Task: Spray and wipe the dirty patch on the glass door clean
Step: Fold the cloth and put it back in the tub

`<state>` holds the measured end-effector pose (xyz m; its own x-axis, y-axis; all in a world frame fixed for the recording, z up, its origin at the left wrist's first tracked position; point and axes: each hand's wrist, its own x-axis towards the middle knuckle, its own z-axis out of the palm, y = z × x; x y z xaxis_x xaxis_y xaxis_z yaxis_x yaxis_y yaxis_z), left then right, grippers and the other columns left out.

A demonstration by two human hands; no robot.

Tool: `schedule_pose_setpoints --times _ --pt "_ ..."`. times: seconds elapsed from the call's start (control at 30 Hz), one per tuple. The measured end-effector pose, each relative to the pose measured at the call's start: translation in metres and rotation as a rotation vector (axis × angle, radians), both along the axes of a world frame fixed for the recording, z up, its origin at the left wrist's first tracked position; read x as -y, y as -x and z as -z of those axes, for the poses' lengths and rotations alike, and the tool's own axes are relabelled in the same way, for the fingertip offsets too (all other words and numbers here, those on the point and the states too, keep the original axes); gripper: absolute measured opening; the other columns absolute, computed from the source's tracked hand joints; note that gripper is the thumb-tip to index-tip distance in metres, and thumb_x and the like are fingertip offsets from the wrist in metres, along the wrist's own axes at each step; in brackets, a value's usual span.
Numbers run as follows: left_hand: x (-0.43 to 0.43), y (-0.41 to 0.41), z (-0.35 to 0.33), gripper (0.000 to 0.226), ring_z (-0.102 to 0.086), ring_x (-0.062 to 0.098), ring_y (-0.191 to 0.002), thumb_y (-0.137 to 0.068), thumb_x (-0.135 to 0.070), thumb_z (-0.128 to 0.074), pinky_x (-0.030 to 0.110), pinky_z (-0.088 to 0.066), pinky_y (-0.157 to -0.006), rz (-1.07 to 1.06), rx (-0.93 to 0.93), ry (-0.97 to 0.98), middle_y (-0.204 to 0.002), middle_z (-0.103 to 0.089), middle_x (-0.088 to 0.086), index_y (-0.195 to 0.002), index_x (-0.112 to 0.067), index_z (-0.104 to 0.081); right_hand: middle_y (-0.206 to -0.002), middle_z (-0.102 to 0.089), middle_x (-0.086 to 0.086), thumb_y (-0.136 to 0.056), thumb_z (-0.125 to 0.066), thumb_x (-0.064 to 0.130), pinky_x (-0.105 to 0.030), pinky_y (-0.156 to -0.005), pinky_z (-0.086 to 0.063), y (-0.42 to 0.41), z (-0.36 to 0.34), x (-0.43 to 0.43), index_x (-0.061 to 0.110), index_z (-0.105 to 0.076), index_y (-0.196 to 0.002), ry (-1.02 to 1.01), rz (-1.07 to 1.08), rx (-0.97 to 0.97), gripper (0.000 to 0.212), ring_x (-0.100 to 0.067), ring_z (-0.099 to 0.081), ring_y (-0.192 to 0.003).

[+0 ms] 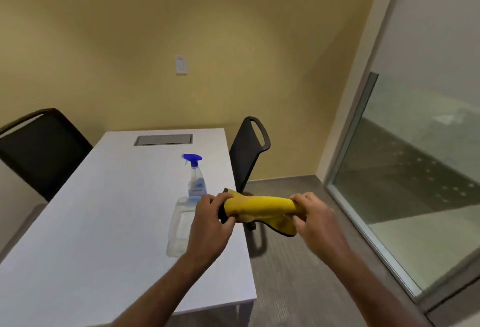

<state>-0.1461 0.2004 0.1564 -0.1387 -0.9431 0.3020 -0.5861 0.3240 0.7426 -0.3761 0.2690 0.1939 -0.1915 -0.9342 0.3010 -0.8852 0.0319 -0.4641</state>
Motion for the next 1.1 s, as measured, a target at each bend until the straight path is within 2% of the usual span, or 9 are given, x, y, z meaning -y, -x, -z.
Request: schedule_pose_setpoints --times 0.13,0.27,0.37,0.53,0.67,0.77,0.9,1.0,1.1 --pt "0.016 -0.014 0.015 0.077 -0.063 0.028 -0.119 -0.09 -0.036 -0.072 0.048 -0.054 -0.104 -0.251 -0.07 -0.213 -0.138 -0.057 0.01 -0.154 -0.022 -0.031 -0.116 -0.06 0.005 -0.084 -0.078 0.005 -0.005 -0.07 -0.04 -0.016 0.025 0.035 0.016 -0.068 -0.114 0.058 -0.174 0.099 0.033 -0.01 -0.058 -0.091" --pt "0.033 -0.023 0.024 0.094 -0.071 0.029 -0.102 -0.089 -0.051 -0.067 0.044 -0.065 -0.079 -0.292 -0.429 -0.679 -0.137 -0.058 0.019 -0.159 -0.023 -0.012 -0.124 -0.061 -0.002 -0.077 -0.085 0.004 -0.001 -0.074 -0.04 -0.02 0.05 0.065 0.011 -0.07 -0.11 0.114 -0.282 0.1 0.037 -0.011 -0.058 -0.099" --pt "0.044 -0.035 0.034 0.094 -0.074 0.033 -0.098 -0.085 -0.052 -0.073 0.043 -0.065 -0.071 -0.266 -0.722 -0.874 -0.134 -0.058 0.022 -0.157 -0.019 -0.022 -0.129 -0.061 -0.009 -0.075 -0.086 0.0 -0.001 -0.079 -0.04 -0.022 0.071 0.083 0.009 -0.069 -0.111 0.154 -0.352 0.097 0.04 -0.014 -0.06 -0.101" --pt "0.052 -0.061 0.04 0.053 -0.07 0.045 -0.108 -0.077 0.013 -0.064 0.057 -0.06 -0.088 -0.053 -1.303 -1.002 -0.12 -0.068 0.032 -0.13 0.01 -0.055 -0.137 -0.057 -0.012 -0.08 -0.083 0.007 -0.017 -0.082 -0.054 -0.036 0.107 0.106 0.012 -0.066 -0.117 0.175 -0.45 0.05 0.041 -0.023 -0.065 -0.106" --pt "0.066 -0.095 0.051 0.071 -0.057 0.045 -0.128 -0.058 0.014 -0.081 0.069 -0.039 -0.11 0.081 -1.418 -1.014 -0.132 -0.063 0.029 -0.125 -0.001 -0.06 -0.138 -0.052 -0.008 -0.084 -0.079 0.004 -0.024 -0.07 -0.059 -0.051 0.128 0.121 0.014 -0.063 -0.111 0.169 -0.462 0.05 0.033 -0.024 -0.067 -0.098" --pt "0.084 -0.112 0.062 0.051 -0.057 0.043 -0.129 -0.08 0.0 -0.076 0.067 -0.039 -0.111 0.03 -1.347 -1.064 -0.131 -0.066 0.027 -0.129 -0.001 -0.061 -0.144 -0.045 0.0 -0.083 -0.08 0.004 -0.024 -0.074 -0.059 -0.067 0.143 0.132 0.019 -0.06 -0.109 0.115 -0.467 0.116 0.037 -0.022 -0.065 -0.108" --pt "0.112 -0.132 0.084 0.045 -0.059 0.043 -0.126 -0.089 -0.001 -0.064 0.063 -0.051 -0.099 -0.124 -1.263 -1.101 -0.131 -0.066 0.026 -0.134 -0.001 -0.059 -0.149 -0.041 0.02 -0.075 -0.089 0.037 -0.014 -0.094 -0.048 -0.1 0.147 0.138 0.024 -0.06 -0.111 -0.112 -0.334 0.544 0.048 0.0 -0.049 -0.13" --pt "0.13 -0.146 0.1 0.041 -0.061 0.043 -0.122 -0.09 0.001 -0.062 0.063 -0.055 -0.092 -0.159 -1.277 -1.117 -0.131 -0.066 0.026 -0.131 -0.001 -0.061 -0.136 -0.059 0.001 -0.061 -0.085 0.065 -0.031 -0.095 -0.055 -0.131 0.142 0.149 0.02 -0.062 -0.113 -0.222 -0.019 1.052 0.072 -0.014 -0.062 -0.119" --pt "0.142 -0.158 0.116 0.04 -0.062 0.043 -0.119 -0.091 0.001 -0.06 0.06 -0.057 -0.087 -0.174 -1.262 -1.155 -0.13 -0.066 0.024 -0.13 -0.004 -0.062 -0.118 -0.066 -0.016 -0.081 -0.081 0.039 -0.034 -0.081 -0.058 -0.145 0.145 0.169 0.009 -0.059 -0.122 -0.354 0.303 1.398 0.055 -0.028 -0.067 -0.108"
